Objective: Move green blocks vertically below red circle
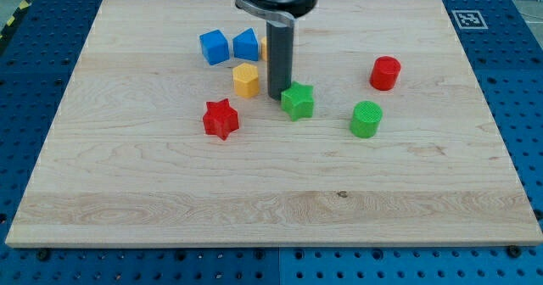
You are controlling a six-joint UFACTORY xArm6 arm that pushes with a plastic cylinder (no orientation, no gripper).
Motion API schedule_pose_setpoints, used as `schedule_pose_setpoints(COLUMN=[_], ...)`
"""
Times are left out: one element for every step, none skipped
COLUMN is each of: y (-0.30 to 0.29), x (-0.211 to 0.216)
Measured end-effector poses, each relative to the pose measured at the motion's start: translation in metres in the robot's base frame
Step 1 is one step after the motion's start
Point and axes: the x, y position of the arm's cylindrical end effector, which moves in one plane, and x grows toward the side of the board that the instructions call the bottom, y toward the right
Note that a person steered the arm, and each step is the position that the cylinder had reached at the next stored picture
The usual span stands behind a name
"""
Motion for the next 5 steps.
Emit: schedule_pose_setpoints(y=[0.022,0.011,0.006,0.017,0.051], x=[0.004,0.012,0.029,0.036,0.036])
